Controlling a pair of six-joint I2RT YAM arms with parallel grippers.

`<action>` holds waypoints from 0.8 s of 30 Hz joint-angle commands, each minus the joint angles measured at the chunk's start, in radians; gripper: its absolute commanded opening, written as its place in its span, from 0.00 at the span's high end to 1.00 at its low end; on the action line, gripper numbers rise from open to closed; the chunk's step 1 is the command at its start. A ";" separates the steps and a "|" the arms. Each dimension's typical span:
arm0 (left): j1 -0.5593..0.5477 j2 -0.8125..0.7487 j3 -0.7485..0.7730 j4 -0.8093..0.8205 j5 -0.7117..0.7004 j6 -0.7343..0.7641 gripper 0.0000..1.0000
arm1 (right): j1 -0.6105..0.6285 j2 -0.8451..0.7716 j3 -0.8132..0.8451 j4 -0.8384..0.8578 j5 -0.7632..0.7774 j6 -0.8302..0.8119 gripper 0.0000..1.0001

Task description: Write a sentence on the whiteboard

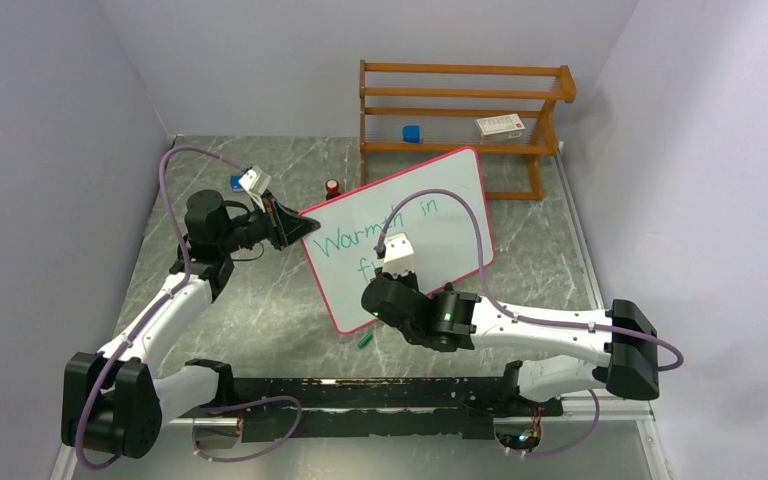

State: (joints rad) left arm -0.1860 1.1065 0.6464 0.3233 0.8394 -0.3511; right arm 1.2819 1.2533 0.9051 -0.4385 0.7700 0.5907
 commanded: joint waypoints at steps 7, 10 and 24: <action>-0.012 0.030 -0.019 -0.113 -0.040 0.121 0.95 | -0.008 -0.011 -0.027 -0.027 -0.025 0.040 1.00; -0.012 0.030 -0.018 -0.113 -0.040 0.122 0.95 | -0.008 -0.008 -0.027 -0.027 -0.029 0.039 1.00; -0.012 0.031 -0.019 -0.111 -0.039 0.119 0.95 | -0.009 -0.017 -0.010 0.028 0.015 0.000 1.00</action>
State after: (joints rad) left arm -0.1860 1.1076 0.6468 0.3233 0.8387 -0.3511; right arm 1.2819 1.2507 0.8963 -0.4522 0.7544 0.6003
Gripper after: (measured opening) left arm 0.168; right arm 0.141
